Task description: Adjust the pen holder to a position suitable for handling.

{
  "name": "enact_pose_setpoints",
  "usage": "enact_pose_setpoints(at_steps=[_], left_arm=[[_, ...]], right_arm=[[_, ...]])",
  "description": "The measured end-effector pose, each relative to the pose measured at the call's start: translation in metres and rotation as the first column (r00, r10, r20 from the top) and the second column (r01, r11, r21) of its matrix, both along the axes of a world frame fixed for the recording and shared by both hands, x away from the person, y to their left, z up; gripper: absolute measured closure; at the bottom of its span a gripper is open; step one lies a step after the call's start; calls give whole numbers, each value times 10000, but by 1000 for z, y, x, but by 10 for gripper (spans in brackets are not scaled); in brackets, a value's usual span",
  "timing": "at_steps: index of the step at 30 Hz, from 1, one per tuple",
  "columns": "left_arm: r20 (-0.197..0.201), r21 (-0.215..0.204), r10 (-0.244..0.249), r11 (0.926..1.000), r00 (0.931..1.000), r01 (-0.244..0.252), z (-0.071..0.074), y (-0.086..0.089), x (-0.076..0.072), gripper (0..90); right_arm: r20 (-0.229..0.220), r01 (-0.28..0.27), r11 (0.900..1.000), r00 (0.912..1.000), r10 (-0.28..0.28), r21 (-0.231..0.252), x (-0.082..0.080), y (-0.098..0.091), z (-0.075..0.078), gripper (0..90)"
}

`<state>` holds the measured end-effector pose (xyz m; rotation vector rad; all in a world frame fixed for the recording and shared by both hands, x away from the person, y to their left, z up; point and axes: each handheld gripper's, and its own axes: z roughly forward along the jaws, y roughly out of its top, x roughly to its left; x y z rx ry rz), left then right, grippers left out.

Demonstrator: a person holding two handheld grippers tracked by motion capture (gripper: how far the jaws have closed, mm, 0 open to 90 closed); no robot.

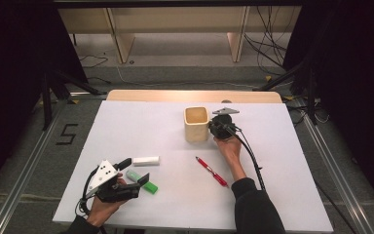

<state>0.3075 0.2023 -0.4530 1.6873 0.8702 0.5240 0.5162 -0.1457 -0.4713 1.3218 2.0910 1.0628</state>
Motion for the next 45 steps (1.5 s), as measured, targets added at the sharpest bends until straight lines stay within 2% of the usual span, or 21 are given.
enact_pose_setpoints(at_steps=[8, 11, 13, 14, 15, 16, 17, 19, 21, 22, 24, 26, 27, 28, 34, 45], left_arm=[[0, 5, -28, 10000, 10000, 28, 0, 0, 0, 157], [-15, 4, -25, 10000, 10000, 25, 0, 1, 0, 157], [5, 0, -17, 10000, 10000, 17, 0, 1, 0, 157], [5, 0, -17, 10000, 10000, 17, 0, 1, 0, 157], [-8, 6, -18, 10000, 10000, 18, 0, 1, 0, 157], [-8, 6, -18, 10000, 10000, 18, 0, 1, 0, 157], [-6, 5, -12, 10000, 10000, 12, 0, 1, -1, 157], [-1, -4, -1, 10000, 10000, 1, 0, 1, -1, 157], [6, 22, 2, 10000, 10000, -2, 0, 1, 0, 157], [-19, -11, 26, 10000, 10000, -26, 0, 1, 0, 157], [-26, -1, 28, 10000, 10000, -28, 0, 1, 0, 157], [-10, 27, 17, 10000, 10000, -17, 0, 0, 0, 157], [-8, 40, 16, 10000, 10000, -16, 0, 1, 0, 157], [-8, 40, 16, 10000, 10000, -16, 0, 1, 0, 157], [-9, 20, 20, 10000, 10000, -20, 0, 1, -1, 157], [-5, 15, 41, 10000, 10000, -41, 0, 2, 0, 157]], right_arm=[[-33, -5, 10000, 10000, 5, 80, 1, 1, -1, 900], [-142, -118, 9996, 9998, 121, 243, 1, -2, 0, 900], [-177, -38, 9996, 9998, 43, 265, -1, -7, 3, 829], [-177, -38, 9996, 9998, 43, 265, -1, -7, 3, 829], [-173, 7, 9997, 9999, -2, 264, -4, -15, 5, 790], [-173, 7, 9997, 9999, -2, 264, -4, -15, 5, 790], [-136, 50, 9990, 9999, -44, 438, -9, -26, 8, 736], [-272, 80, 9984, 9996, -65, 557, -13, -35, 11, 667], [-228, 68, 9984, 9997, -55, 568, -17, -39, 13, 640], [-236, -35, 9984, 9997, 48, 557, -24, -44, 18, 558], [-476, -261, 9983, 9985, 286, 524, -31, -46, 23, 470], [-501, -359, 9983, 9980, 382, 451, -35, -46, 26, 441], [-583, -615, 9974, 9963, 636, 380, -42, -45, 30, 380], [-653, -708, 9968, 9952, 730, 361, -45, -44, 33, 361], [-767, -1293, 9907, 9882, 1323, 434, -61, -41, 43, 289], [-563, -1922, 9802, 9792, 1947, 464, -82, -32, 58, 264]])
